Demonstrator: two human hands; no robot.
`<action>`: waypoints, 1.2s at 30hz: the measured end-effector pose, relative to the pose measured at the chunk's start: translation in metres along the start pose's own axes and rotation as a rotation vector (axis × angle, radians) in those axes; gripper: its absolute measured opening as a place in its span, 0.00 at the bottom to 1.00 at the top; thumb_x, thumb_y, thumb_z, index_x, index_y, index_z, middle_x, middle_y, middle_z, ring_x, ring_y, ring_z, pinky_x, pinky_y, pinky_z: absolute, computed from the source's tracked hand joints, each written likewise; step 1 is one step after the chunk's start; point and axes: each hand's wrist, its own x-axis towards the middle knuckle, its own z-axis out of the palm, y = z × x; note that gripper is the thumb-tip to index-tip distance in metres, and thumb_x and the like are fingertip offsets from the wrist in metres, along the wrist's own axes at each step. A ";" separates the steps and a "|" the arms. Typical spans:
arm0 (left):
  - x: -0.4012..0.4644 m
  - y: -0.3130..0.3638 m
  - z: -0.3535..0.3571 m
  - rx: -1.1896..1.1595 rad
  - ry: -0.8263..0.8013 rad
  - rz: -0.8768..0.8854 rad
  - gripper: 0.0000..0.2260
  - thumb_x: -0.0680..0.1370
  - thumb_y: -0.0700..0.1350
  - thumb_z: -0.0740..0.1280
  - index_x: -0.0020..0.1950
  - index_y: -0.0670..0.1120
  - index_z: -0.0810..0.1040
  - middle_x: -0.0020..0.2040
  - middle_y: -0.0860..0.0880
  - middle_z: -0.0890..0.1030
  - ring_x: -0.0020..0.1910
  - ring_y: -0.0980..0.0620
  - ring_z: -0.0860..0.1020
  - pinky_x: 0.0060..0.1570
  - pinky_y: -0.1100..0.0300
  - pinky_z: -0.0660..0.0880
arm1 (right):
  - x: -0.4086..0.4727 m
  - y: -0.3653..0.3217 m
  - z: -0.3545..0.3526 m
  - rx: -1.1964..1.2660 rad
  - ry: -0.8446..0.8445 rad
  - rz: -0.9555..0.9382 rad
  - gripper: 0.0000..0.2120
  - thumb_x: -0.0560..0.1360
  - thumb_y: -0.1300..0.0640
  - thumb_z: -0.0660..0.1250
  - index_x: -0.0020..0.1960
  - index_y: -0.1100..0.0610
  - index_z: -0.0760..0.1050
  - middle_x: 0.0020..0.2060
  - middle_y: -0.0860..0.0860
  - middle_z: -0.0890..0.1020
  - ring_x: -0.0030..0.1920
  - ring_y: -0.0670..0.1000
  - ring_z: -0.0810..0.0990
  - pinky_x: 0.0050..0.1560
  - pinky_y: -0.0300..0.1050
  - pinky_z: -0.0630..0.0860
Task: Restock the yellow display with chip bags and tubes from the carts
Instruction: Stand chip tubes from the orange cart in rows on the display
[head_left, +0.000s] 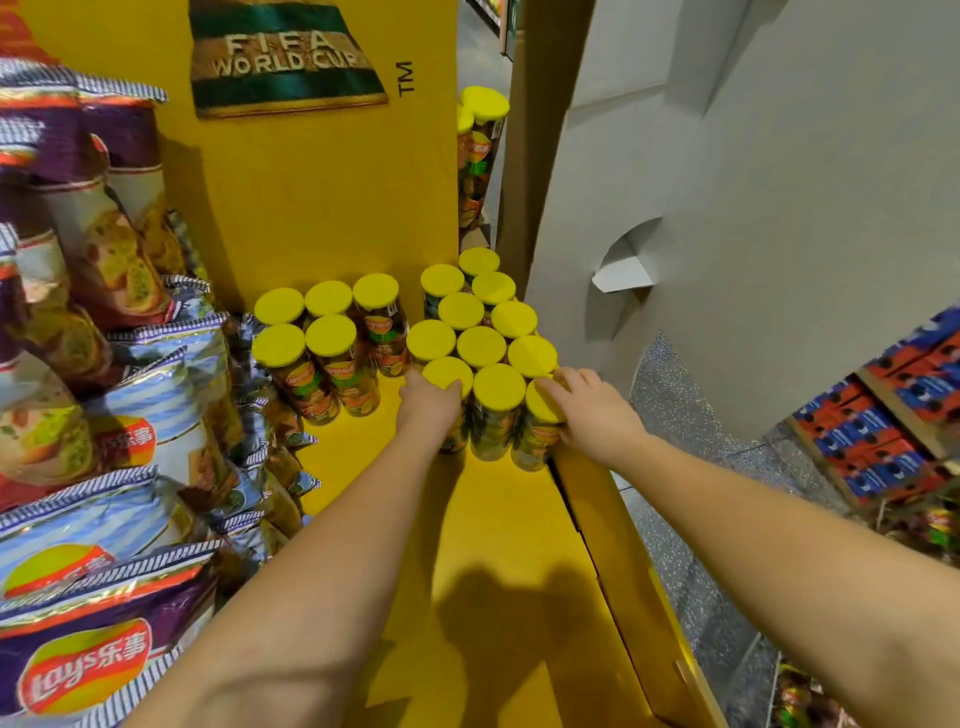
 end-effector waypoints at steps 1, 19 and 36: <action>0.001 -0.003 0.000 -0.042 -0.009 -0.013 0.34 0.78 0.55 0.65 0.76 0.42 0.54 0.71 0.38 0.67 0.65 0.35 0.71 0.61 0.43 0.73 | -0.001 0.000 0.001 0.003 0.004 0.009 0.33 0.75 0.55 0.67 0.76 0.54 0.58 0.72 0.57 0.64 0.69 0.61 0.65 0.61 0.56 0.70; -0.196 0.061 0.040 -0.182 -0.001 0.363 0.07 0.77 0.49 0.64 0.52 0.49 0.76 0.45 0.49 0.79 0.44 0.48 0.78 0.42 0.56 0.70 | -0.155 0.025 -0.072 0.863 0.177 0.335 0.14 0.78 0.54 0.65 0.63 0.52 0.76 0.59 0.49 0.80 0.59 0.49 0.77 0.55 0.40 0.71; -0.483 0.056 0.354 0.418 -0.777 0.787 0.07 0.78 0.50 0.65 0.41 0.52 0.75 0.37 0.53 0.79 0.39 0.52 0.77 0.44 0.56 0.74 | -0.615 0.144 0.042 1.151 0.313 1.078 0.05 0.79 0.50 0.63 0.48 0.47 0.78 0.38 0.42 0.81 0.35 0.37 0.77 0.35 0.33 0.69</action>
